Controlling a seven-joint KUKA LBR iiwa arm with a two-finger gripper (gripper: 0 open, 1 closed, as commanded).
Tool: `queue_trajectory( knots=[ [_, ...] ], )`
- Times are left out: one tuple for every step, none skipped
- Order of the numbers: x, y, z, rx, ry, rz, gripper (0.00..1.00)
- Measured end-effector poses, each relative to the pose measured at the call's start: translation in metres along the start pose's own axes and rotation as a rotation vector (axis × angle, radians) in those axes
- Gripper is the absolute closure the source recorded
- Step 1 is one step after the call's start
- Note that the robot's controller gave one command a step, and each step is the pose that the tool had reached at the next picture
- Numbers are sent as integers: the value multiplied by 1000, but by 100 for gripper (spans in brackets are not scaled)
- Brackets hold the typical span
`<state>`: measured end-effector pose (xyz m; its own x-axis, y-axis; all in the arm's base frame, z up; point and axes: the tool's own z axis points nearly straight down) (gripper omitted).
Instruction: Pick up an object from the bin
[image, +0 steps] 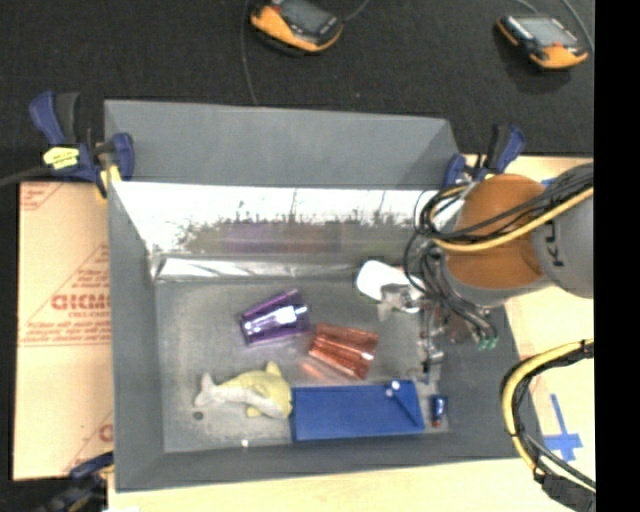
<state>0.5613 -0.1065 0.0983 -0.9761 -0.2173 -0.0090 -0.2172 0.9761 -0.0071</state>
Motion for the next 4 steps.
queue_trajectory(
  knots=[
    [-3, 39, -5, -5, 5, 31, 0],
    [-7, 85, -4, -5, 2, -269, 0],
    [-24, 81, 19, -3, -4, -86, 0],
    [-23, 90, 26, -2, -11, -444, 100]
  ],
)
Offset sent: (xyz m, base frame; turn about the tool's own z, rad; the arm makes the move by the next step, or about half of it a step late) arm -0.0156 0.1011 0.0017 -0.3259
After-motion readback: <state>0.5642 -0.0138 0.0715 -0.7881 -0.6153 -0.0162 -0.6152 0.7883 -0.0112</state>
